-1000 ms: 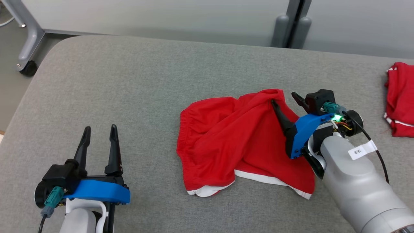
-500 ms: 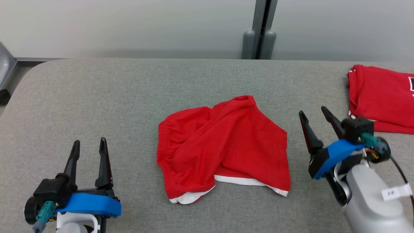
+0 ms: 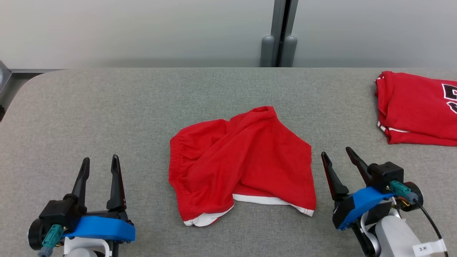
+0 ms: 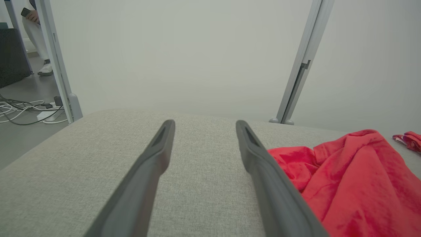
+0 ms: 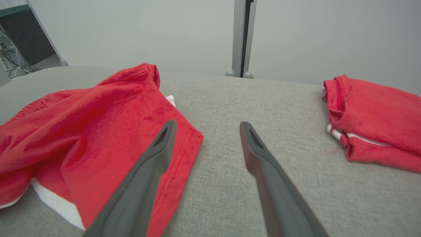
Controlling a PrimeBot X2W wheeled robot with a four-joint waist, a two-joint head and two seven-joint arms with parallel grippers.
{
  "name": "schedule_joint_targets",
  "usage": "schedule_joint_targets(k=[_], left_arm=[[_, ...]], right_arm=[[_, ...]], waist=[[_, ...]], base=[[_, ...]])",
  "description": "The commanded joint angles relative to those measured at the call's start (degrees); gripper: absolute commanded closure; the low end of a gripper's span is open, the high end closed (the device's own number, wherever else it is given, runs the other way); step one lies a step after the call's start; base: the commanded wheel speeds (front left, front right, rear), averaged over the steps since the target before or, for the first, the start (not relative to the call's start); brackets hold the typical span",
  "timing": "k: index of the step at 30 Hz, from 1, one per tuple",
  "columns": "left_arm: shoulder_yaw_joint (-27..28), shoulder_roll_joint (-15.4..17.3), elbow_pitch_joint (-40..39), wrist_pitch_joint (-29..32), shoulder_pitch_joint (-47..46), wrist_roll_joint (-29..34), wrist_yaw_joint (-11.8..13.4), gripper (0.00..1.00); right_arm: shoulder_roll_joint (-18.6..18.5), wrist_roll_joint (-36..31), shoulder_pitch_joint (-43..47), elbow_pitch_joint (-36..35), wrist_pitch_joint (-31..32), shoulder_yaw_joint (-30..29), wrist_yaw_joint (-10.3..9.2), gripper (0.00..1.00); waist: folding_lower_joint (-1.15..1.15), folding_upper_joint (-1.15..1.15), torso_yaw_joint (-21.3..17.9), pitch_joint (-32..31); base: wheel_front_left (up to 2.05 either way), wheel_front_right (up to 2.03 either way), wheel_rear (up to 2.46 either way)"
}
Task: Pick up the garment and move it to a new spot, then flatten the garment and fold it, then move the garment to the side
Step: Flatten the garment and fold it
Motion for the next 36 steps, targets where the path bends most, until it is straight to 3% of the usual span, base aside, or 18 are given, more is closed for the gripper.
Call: schedule_joint_targets(k=[1,10,24,26,27,36], left_arm=[[-0.02,0.22,-0.04,-0.24,-0.25,0.3,-0.11,0.0],[-1.8,0.39,0.32,-0.24,-1.6,-0.34,-0.11,0.0],[-3.3,0.46,1.0,-0.24,-2.99,-1.31,-0.11,0.0],[-3.31,0.47,1.03,-0.24,-2.87,-1.36,-0.11,0.0],[-3.33,0.46,1.08,-0.24,-2.86,-1.36,-0.11,0.0],[-4.12,0.33,1.47,-0.24,-3.86,-1.59,-0.11,0.0]], right_arm=[[0.17,-0.56,0.0,-0.62,0.58,-0.05,0.01,0.0],[-0.89,-3.47,-5.11,2.72,5.1,1.14,0.01,0.0],[-1.17,-3.63,-12.19,21.37,5.99,2.09,0.01,0.0],[-1.0,-2.93,-12.79,23.07,5.59,2.51,0.01,0.72],[-0.95,-2.61,-13.11,23.68,5.27,2.69,0.01,1.0],[-3.18,-1.08,-19.36,27.76,3.06,1.63,0.01,1.0]], waist=[[0.0,0.0,0.16,0.03],[0.0,0.0,2.86,0.98],[0.0,0.0,6.77,2.79],[0.0,0.0,6.86,2.76],[0.0,0.0,6.91,2.76],[0.0,0.0,7.98,3.15]], base=[[0.0,0.0,0.0],[0.0,0.0,0.0],[0.0,0.0,0.0],[0.0,0.0,0.0],[0.0,0.0,0.0],[0.0,0.0,0.0]])
